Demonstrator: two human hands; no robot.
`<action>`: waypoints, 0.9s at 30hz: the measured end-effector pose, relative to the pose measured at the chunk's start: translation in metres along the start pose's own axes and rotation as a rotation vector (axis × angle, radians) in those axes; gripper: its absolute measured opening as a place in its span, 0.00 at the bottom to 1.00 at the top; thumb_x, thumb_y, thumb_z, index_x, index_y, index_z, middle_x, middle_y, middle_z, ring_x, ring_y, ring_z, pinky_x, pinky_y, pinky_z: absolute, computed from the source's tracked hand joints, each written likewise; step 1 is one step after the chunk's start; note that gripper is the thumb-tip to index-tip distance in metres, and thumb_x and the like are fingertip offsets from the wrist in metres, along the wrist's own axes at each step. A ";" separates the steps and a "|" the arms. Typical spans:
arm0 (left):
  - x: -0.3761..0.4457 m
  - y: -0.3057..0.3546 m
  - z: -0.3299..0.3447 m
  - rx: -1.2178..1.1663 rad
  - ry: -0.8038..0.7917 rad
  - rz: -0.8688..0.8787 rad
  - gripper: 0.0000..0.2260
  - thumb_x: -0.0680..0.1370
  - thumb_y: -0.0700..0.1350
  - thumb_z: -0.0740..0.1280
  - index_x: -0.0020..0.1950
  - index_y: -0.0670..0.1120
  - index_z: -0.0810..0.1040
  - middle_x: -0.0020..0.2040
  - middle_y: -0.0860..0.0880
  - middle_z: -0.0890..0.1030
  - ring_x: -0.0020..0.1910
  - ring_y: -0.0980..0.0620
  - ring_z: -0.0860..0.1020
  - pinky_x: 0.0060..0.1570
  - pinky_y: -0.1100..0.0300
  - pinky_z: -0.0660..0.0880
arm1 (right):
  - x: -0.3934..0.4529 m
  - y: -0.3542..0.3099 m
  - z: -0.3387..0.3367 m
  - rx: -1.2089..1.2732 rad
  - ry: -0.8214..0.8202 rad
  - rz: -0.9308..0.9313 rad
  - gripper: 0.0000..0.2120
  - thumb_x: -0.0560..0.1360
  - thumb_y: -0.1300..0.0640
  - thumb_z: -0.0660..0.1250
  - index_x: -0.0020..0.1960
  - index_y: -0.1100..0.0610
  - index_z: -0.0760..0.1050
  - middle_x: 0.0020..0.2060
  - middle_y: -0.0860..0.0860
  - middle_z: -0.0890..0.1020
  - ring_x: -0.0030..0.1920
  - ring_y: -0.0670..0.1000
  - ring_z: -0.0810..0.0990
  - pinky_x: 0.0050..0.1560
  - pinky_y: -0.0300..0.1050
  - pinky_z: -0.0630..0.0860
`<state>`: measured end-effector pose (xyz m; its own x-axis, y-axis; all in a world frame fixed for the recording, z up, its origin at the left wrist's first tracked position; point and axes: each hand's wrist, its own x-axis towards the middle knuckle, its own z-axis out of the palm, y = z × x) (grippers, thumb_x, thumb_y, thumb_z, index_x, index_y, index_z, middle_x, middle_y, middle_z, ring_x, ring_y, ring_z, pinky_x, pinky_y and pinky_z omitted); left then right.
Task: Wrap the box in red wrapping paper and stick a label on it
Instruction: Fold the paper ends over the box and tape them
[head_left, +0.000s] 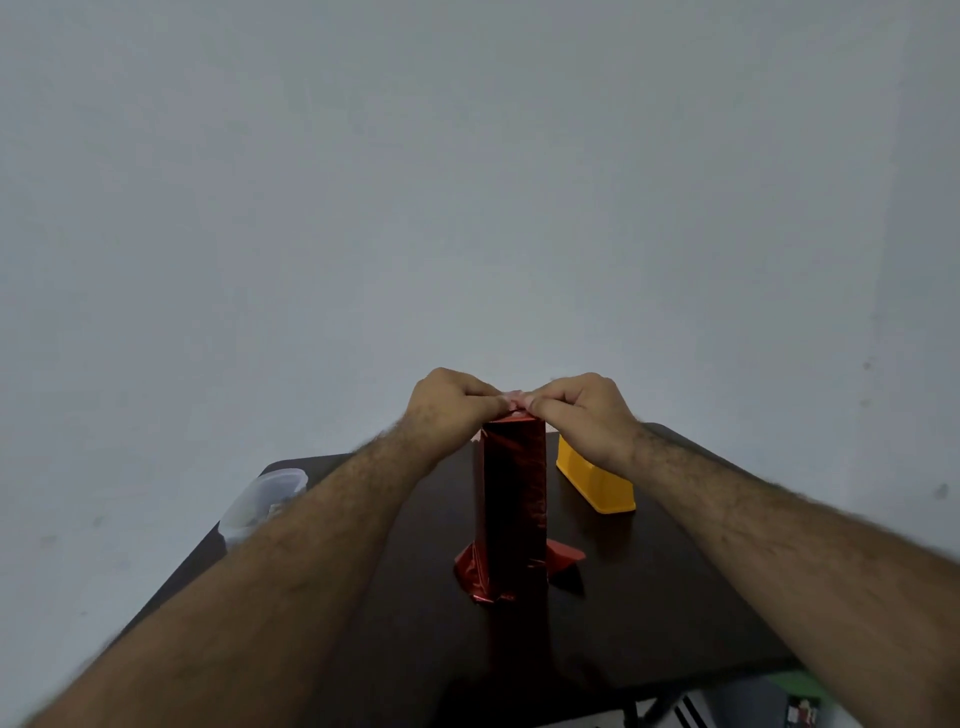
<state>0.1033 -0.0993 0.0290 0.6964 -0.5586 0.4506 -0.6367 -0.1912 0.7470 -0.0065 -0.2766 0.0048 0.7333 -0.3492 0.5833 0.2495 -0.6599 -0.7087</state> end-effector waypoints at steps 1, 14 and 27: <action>0.001 0.001 -0.001 -0.025 -0.025 -0.021 0.04 0.76 0.48 0.78 0.50 0.50 0.91 0.47 0.54 0.89 0.52 0.57 0.85 0.50 0.59 0.82 | 0.002 0.000 0.000 0.062 -0.006 0.043 0.08 0.80 0.55 0.72 0.53 0.51 0.90 0.50 0.42 0.89 0.56 0.41 0.85 0.62 0.43 0.80; 0.007 0.003 -0.005 -0.010 -0.070 -0.071 0.07 0.77 0.49 0.78 0.53 0.50 0.90 0.54 0.53 0.87 0.56 0.57 0.82 0.44 0.65 0.75 | -0.004 0.090 -0.055 -0.576 0.173 0.561 0.15 0.83 0.50 0.66 0.58 0.60 0.85 0.57 0.57 0.86 0.57 0.58 0.83 0.57 0.52 0.83; 0.010 -0.011 -0.003 -0.035 -0.080 0.017 0.07 0.79 0.51 0.76 0.52 0.50 0.90 0.52 0.55 0.87 0.53 0.60 0.82 0.45 0.64 0.76 | 0.037 0.088 -0.038 -0.509 0.023 0.826 0.12 0.83 0.53 0.68 0.60 0.62 0.77 0.56 0.59 0.79 0.57 0.56 0.79 0.56 0.47 0.79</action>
<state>0.1179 -0.1004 0.0270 0.6560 -0.6246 0.4237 -0.6350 -0.1533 0.7571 0.0184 -0.3726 -0.0212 0.5404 -0.8414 -0.0095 -0.6461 -0.4077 -0.6452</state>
